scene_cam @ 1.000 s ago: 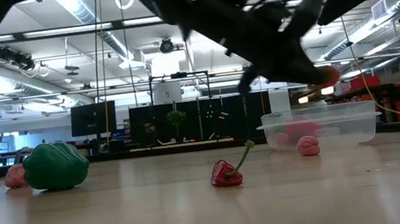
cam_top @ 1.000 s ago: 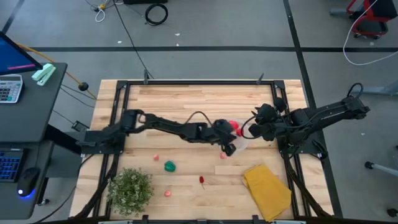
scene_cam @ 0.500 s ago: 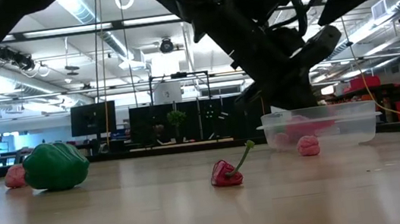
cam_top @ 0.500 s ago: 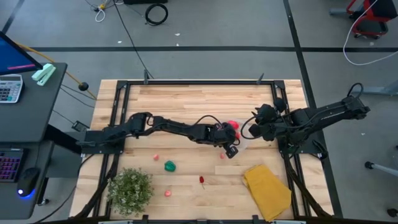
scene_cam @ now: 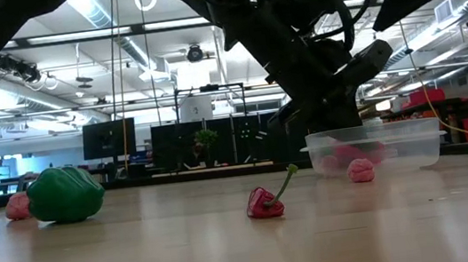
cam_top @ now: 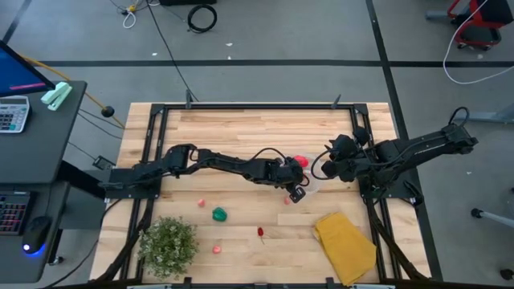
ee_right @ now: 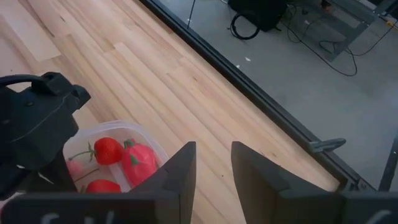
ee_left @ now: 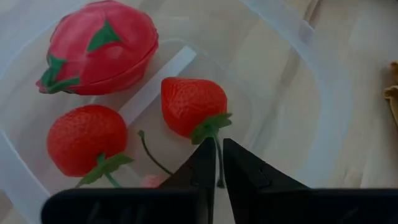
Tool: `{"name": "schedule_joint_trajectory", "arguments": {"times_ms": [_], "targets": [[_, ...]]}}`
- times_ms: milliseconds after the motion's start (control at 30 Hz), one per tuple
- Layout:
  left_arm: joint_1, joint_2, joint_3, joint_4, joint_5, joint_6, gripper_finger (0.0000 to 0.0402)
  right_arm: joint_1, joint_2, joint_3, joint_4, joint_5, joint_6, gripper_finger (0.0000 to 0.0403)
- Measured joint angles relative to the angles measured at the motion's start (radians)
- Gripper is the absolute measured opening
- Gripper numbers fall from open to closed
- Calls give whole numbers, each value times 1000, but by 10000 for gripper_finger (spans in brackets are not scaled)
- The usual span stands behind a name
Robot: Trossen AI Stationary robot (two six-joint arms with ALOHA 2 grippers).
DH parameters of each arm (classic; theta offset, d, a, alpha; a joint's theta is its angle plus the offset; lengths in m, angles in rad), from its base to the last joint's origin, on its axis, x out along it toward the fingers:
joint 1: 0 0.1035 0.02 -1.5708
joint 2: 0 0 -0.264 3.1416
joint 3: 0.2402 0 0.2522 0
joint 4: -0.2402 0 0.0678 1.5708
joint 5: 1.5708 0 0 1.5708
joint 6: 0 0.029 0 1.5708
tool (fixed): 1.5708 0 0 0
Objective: Pick and placing Produce into tupperware
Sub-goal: Put the red strawberry into the transparent container, then put the green bell pepper into the transparent container
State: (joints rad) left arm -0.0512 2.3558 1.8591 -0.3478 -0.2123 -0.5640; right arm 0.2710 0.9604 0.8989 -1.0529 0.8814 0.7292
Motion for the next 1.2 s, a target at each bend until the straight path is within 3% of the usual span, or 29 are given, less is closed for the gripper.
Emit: {"name": "schedule_joint_trajectory", "arguments": {"times_ms": [233, 633, 800, 933, 1200], "targets": [[13, -5, 0, -18, 0, 2, 69, 0, 0, 0, 0, 0, 0, 110], [13, -128, 0, -265, 0, 105, 96, 0, 0, 0, -1, 0, 0, 110], [-19, -171, 0, -506, 1, 95, 110, 0, 0, 0, -1, -15, 2, 110], [-61, -200, 0, -738, 0, 2, 116, 0, 0, -8, -4, -41, 2, 110], [-189, -204, 0, -1005, 31, -95, 111, 0, 0, -15, -1, -45, 31, 110]]}}
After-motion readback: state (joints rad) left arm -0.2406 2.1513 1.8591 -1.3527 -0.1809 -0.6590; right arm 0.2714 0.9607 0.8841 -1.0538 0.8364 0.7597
